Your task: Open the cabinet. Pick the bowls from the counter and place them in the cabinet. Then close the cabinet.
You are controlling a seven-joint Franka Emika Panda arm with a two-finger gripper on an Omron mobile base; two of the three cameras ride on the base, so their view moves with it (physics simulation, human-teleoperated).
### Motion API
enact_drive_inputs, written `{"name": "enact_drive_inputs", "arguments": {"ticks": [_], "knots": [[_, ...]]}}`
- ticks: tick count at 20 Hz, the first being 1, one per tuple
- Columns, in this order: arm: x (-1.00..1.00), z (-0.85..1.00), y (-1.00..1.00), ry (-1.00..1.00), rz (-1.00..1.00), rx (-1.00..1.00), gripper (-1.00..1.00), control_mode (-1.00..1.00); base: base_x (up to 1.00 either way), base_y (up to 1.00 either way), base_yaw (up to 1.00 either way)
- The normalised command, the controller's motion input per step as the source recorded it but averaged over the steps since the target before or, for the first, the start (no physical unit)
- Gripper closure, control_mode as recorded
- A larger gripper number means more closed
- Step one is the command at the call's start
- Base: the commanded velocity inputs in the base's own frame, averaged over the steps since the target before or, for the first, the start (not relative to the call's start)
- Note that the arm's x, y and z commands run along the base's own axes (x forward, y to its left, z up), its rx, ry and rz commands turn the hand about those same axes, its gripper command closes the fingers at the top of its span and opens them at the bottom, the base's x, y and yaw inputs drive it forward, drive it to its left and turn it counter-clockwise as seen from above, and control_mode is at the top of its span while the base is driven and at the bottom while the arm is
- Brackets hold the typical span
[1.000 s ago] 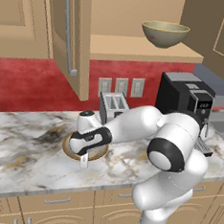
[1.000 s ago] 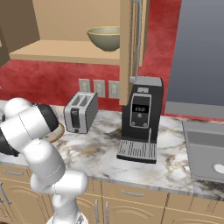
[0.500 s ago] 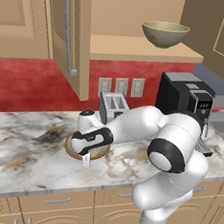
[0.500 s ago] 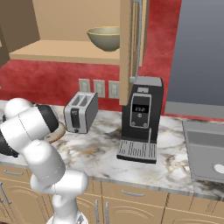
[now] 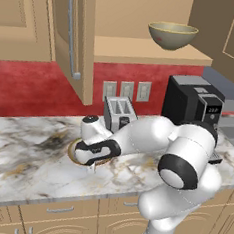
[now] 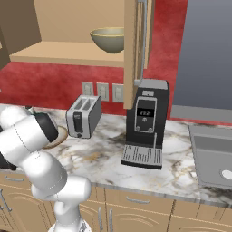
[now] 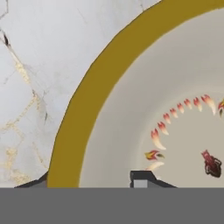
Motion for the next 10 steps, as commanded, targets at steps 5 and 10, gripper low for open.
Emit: {"name": "enact_drive_inputs", "arguments": {"ticks": [5, 10], "knots": [[-0.06, 0.34, -0.05, -0.08, 0.0, 0.0, 1.0, -1.0, 0.0, 0.0, 0.0], [-0.09, 0.28, -0.04, 0.0, 0.0, 0.0, 1.0, -1.0, 0.0, 0.0, 0.0]]}}
